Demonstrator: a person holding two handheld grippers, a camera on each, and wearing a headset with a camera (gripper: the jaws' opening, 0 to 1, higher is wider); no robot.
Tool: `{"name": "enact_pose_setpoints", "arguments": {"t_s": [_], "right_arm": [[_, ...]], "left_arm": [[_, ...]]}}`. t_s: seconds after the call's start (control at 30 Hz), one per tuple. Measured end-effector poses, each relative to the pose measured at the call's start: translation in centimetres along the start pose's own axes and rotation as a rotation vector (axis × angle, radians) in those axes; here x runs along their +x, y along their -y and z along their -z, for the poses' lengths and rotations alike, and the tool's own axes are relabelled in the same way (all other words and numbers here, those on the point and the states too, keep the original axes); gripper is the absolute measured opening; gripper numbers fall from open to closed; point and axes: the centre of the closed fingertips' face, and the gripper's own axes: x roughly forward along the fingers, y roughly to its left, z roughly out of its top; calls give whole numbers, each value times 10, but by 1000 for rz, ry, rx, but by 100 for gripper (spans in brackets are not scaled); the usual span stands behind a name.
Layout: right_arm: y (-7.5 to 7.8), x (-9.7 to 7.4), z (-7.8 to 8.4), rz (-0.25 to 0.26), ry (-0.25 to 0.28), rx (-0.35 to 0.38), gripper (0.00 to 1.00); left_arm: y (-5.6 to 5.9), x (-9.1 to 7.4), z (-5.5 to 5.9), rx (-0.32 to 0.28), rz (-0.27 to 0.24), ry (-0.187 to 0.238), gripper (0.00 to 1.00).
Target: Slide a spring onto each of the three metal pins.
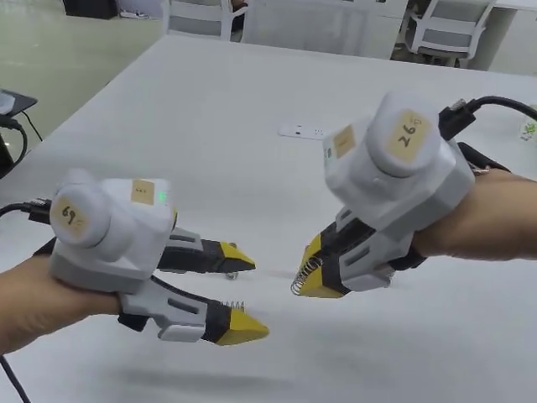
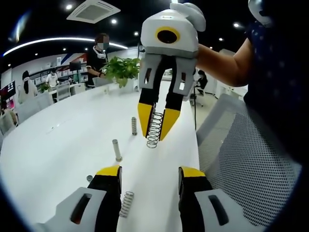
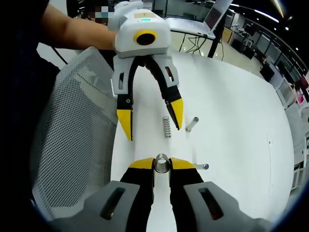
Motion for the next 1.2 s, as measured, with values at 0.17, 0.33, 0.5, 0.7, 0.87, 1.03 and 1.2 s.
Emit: {"name": "enact_pose_setpoints", "arguments": {"t_s": [0.17,0.33,0.5,0.7,0.87,1.03,1.2], "right_arm": [[2,-1,1,2,-2,0,9],[5,-2,4,6,-8,2,9],[8,-3,5,12,-9,4,9],[11,-4,6,11,-15,3,9],[17,-6,8,21,-24,2,9],[28,-9,12,38,-44,3,9],[37,-11,15,46,-59,6,9]], "left_arm": [[-8,-8,3,-29,-44,14,45],[-16,-19,6,-54,-92,34,46],[-23,-27,10,-72,-137,46,49],[-29,-33,14,-97,-179,62,54],[-33,-39,17,-118,-212,79,56],[-34,-42,19,-138,-234,95,58],[-35,-43,20,-152,-250,106,60]]}}
